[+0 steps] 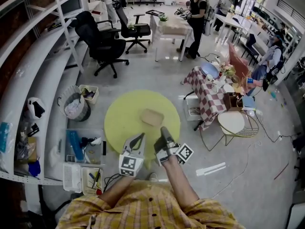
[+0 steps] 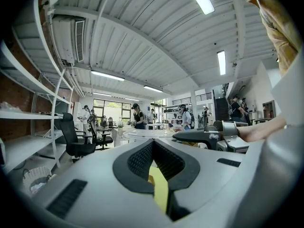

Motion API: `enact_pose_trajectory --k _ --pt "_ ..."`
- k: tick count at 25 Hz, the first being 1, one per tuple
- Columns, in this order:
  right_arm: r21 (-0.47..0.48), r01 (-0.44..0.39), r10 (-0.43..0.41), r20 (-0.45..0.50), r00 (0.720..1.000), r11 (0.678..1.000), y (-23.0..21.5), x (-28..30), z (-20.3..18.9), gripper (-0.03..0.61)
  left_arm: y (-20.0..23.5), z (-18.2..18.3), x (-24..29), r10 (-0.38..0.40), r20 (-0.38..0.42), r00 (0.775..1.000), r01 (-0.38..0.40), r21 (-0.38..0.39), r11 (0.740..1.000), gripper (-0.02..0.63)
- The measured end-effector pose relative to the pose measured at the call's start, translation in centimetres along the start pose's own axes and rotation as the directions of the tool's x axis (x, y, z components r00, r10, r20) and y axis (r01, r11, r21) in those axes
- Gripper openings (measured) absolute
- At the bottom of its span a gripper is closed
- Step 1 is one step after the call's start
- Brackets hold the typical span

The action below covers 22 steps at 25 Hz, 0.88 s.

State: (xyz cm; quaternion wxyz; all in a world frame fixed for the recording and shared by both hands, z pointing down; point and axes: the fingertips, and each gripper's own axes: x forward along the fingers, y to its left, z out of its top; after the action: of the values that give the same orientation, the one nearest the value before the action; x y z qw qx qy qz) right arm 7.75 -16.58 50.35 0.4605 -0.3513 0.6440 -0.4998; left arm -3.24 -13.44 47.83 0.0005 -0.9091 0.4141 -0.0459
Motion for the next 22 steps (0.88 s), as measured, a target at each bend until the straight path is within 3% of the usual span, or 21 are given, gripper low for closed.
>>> enact_pose_trajectory --k 22 --pt "0.01 -0.027 0.027 -0.001 1.0 1.0 0.6 0.18 0.26 0.026 0.16 0.25 0.48 -0.003 0.013 1.0 0.003 0.003 1.0 0.005"
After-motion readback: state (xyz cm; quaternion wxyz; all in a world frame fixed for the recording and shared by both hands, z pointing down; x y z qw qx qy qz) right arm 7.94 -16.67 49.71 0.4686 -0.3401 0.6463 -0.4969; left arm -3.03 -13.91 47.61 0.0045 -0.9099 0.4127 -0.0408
